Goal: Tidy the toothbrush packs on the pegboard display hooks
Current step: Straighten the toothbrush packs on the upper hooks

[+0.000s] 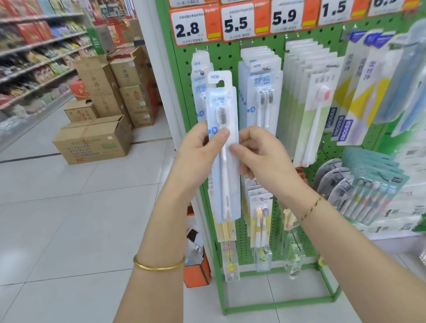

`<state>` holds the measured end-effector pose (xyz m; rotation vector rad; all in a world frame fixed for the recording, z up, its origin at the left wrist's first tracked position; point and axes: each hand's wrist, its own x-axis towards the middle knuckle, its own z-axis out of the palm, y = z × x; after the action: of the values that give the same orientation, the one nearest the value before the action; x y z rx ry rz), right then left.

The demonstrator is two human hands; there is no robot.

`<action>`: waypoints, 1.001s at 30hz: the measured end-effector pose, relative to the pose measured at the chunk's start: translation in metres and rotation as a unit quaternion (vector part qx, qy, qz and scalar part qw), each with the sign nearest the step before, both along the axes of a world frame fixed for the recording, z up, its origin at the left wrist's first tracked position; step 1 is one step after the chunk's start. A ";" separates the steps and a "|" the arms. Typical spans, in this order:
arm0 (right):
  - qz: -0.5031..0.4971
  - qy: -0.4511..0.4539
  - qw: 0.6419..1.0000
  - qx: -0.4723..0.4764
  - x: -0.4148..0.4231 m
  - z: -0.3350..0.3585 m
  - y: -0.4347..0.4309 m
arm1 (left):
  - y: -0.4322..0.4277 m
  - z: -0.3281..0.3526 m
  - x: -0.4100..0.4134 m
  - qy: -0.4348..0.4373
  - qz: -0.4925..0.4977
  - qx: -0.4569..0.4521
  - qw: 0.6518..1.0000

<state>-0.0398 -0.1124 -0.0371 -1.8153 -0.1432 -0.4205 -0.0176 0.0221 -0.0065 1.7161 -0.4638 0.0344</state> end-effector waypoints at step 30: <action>-0.030 -0.005 0.992 -0.122 0.062 0.008 0.010 | 0.000 -0.001 0.054 -0.002 0.140 -0.012 0.990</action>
<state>0.0225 -0.1027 -0.0293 -2.0624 -0.1531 -0.4715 0.0365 0.0219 -0.0075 1.7466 -0.2217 0.2442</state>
